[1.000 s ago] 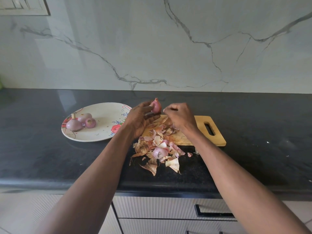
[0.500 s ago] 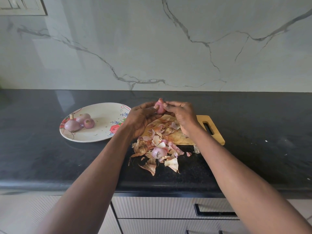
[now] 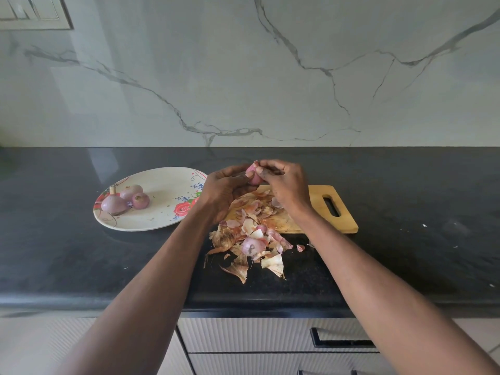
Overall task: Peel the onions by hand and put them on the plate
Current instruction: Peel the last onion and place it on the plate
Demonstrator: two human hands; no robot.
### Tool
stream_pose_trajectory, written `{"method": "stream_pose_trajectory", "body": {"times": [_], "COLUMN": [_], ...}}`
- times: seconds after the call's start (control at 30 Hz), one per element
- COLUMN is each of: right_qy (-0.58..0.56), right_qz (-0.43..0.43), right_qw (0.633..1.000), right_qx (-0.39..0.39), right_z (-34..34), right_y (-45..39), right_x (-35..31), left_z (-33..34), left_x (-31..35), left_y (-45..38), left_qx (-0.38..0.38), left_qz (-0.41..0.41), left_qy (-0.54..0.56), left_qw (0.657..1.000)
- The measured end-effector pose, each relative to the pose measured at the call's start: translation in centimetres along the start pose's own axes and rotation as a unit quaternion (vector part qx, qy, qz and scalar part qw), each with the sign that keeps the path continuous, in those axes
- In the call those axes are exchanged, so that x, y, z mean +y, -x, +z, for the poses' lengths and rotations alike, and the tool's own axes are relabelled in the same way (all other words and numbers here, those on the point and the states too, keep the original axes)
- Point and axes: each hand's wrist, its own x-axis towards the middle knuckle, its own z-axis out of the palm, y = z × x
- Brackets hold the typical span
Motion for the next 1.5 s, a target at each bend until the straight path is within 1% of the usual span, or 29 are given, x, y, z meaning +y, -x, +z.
{"method": "stream_pose_trajectory", "body": {"times": [0.2, 0.3, 0.4, 0.57, 0.63, 0.73, 0.83, 0.93, 1.17, 1.3, 1.5], "right_qy": [-0.029, -0.004, 0.058, 0.12, 0.133, 0.139, 0.117, 0.08, -0.035, -0.042, -0.047], "right_qz": [0.057, 0.039, 0.013, -0.032, -0.036, -0.017, 0.017, 0.069, 0.124, 0.124, 0.116], "right_qw": [0.998, 0.999, 0.998, 0.992, 0.99, 0.99, 0.993, 0.994, 0.991, 0.991, 0.992], "right_qx": [0.023, 0.027, 0.027, 0.025, 0.018, 0.0, -0.005, 0.0, 0.024, 0.032, 0.031], "right_z": [-0.11, -0.06, 0.23, 0.49, 0.51, 0.58, 0.54, 0.26, 0.3, 0.23, 0.35], "right_y": [-0.4, -0.25, 0.15, 0.33, 0.31, 0.38, 0.22, -0.18, -0.41, -0.43, -0.28], "right_x": [0.18, -0.1, -0.32, -0.11, 0.03, 0.13, -0.05, -0.27, -0.66, -0.53, -0.48], "left_z": [-0.15, -0.1, -0.1, -0.07, 0.0, 0.11, 0.11, 0.21, 0.39, 0.22, 0.34], "left_x": [-0.08, -0.2, -0.44, -0.66, -0.68, -0.73, -0.65, -0.45, -0.05, -0.11, 0.1], "left_y": [-0.04, -0.06, -0.17, -0.18, -0.18, -0.08, 0.04, 0.11, 0.26, 0.02, 0.23], "left_qx": [-0.013, -0.022, -0.028, -0.036, -0.038, -0.042, -0.045, -0.05, -0.037, -0.027, -0.038], "left_qz": [-0.001, 0.001, 0.006, 0.043, 0.047, 0.042, 0.035, 0.023, 0.015, -0.002, -0.012], "left_qy": [-0.033, -0.046, -0.062, -0.105, -0.115, -0.12, -0.111, -0.08, -0.038, -0.016, -0.005], "left_qw": [0.999, 0.999, 0.998, 0.993, 0.992, 0.991, 0.992, 0.995, 0.998, 0.999, 0.999]}}
